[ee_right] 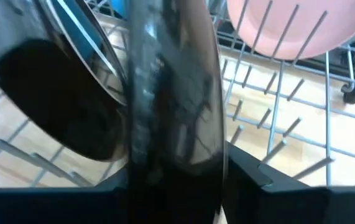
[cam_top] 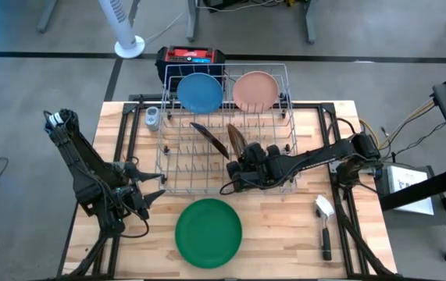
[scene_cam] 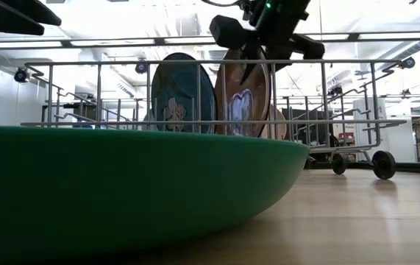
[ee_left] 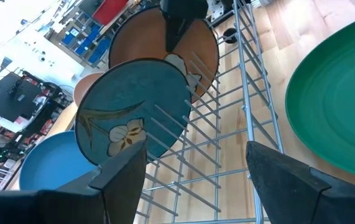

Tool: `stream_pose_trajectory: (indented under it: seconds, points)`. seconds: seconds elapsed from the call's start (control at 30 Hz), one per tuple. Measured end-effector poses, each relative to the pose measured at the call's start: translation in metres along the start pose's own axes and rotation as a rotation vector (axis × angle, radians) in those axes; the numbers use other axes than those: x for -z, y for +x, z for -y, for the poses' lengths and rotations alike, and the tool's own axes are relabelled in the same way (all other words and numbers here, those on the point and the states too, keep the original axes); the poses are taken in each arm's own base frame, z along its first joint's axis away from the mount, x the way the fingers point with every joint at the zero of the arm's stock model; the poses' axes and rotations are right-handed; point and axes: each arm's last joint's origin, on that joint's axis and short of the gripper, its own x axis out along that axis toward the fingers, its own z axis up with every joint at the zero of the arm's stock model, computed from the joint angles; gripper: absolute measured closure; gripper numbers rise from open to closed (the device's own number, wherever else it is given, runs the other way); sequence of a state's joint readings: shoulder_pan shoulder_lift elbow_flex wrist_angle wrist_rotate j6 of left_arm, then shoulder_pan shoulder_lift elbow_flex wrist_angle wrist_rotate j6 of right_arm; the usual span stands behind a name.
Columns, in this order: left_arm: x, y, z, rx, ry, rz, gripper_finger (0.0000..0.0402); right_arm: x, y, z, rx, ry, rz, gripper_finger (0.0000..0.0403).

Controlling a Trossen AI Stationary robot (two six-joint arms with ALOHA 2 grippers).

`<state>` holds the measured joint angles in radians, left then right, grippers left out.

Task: Sort dishes
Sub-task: Put the orange floral plate into the dish rack

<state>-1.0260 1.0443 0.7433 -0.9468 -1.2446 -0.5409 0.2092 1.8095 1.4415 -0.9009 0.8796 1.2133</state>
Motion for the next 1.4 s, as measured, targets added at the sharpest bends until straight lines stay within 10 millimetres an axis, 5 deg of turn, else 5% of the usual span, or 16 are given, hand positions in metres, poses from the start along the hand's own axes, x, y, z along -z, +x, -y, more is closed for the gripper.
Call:
stream_pose_trajectory:
  seconds: [0.5, 1.1, 1.4]
  points:
    - [0.000, 0.000, 0.000, 0.006, -0.003, -0.003, 0.0138, -0.029, -0.020, -0.012, -0.076, -0.004, 0.006, 0.0224]
    - [0.000, 0.000, 0.000, 0.007, -0.002, -0.003, 0.0138, -0.041, -0.022, -0.009, -0.050, -0.039, 0.028, 0.0320]
    - [0.000, 0.000, 0.000, 0.007, -0.002, -0.003, 0.0138, -0.044, -0.019, -0.010, -0.060, -0.034, 0.025, 0.0308]
